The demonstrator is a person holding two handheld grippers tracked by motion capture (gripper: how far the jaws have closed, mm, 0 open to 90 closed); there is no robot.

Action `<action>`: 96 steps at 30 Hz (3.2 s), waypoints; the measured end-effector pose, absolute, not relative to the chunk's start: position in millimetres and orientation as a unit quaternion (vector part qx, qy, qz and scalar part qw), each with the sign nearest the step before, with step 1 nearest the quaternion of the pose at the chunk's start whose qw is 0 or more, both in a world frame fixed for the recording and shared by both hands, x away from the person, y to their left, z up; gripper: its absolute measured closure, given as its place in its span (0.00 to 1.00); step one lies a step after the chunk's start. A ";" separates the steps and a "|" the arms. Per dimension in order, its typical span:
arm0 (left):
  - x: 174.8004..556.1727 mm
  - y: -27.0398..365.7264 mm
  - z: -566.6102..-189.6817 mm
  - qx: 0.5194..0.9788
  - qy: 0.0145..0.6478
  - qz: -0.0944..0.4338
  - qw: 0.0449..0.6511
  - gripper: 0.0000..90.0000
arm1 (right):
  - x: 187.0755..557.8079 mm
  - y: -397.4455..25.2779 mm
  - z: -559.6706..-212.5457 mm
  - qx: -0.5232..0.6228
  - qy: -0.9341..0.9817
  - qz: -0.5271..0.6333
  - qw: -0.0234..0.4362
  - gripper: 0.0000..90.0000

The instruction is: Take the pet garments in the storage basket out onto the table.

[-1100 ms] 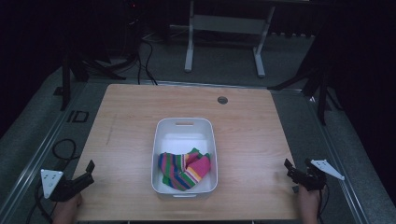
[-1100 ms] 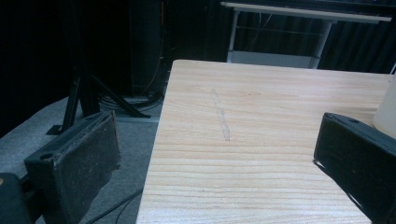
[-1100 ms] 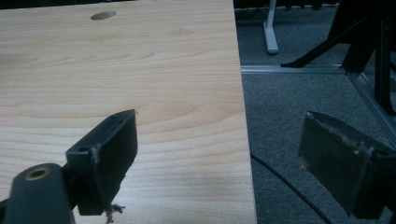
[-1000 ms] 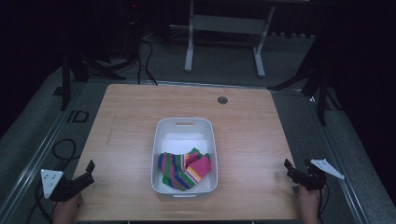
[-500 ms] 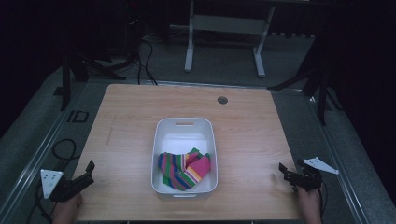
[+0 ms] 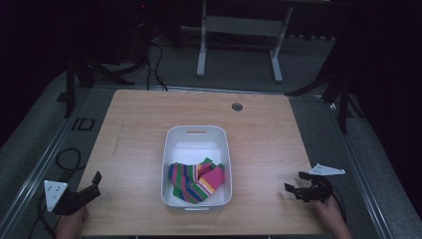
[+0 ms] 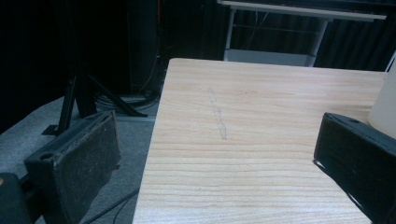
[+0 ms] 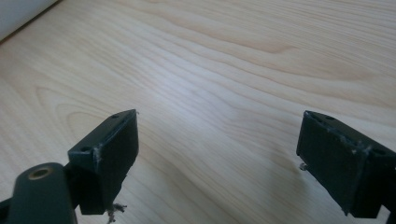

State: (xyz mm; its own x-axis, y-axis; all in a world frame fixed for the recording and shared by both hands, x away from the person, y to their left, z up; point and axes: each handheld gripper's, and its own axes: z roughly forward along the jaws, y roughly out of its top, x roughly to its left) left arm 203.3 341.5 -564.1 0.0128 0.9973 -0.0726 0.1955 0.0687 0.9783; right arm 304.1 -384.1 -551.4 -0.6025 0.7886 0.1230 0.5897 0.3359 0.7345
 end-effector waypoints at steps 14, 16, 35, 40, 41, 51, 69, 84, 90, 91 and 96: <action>203.2 341.5 -564.1 0.534 0.559 0.425 0.471 0.01 | 311.5 -349.6 -542.4 0.366 0.846 0.381 0.073 0.15; 203.4 341.5 -564.2 0.533 0.560 0.424 0.470 0.01 | 312.8 -344.4 -539.1 0.357 0.850 0.380 0.067 0.15; 204.3 342.0 -564.3 0.535 0.561 0.420 0.471 0.01 | 326.7 -284.4 -481.2 0.272 0.874 0.401 0.040 0.14; 204.3 341.8 -564.3 0.536 0.561 0.421 0.471 0.01 | 330.7 -260.5 -461.9 0.238 0.881 0.406 0.043 0.14; 204.2 341.9 -564.3 0.535 0.561 0.420 0.471 0.01 | 330.6 -255.4 -458.8 0.235 0.883 0.404 0.050 0.13; 204.2 342.7 -564.2 0.536 0.561 0.418 0.473 0.01 | 336.6 -208.0 -443.9 0.191 0.896 0.399 0.028 0.12; 204.1 343.3 -564.2 0.536 0.559 0.416 0.476 0.01 | 343.7 -120.1 -456.4 0.113 0.938 0.329 -0.014 0.14; 204.0 344.1 -564.1 0.536 0.559 0.413 0.480 0.01 | 345.4 -66.1 -469.8 0.075 0.958 0.277 -0.019 0.13; 204.0 344.0 -564.1 0.537 0.558 0.412 0.480 0.01 | 340.7 -49.9 -478.5 0.056 0.973 0.222 -0.004 0.12; 204.0 344.1 -564.1 0.537 0.557 0.412 0.480 0.01 | 339.8 -48.0 -480.7 0.052 0.976 0.211 0.003 0.12; 204.2 343.9 -564.1 0.537 0.558 0.413 0.479 0.01 | 332.5 -40.9 -494.3 0.021 0.987 0.155 0.030 0.25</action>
State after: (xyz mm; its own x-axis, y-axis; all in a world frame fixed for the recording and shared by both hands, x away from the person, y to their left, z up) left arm 204.2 343.9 -564.1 0.0359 0.9952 -0.0915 0.2033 0.0824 0.9756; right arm 332.5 -40.9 -494.3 -0.9973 0.0513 -0.0518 0.0329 0.9508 0.3080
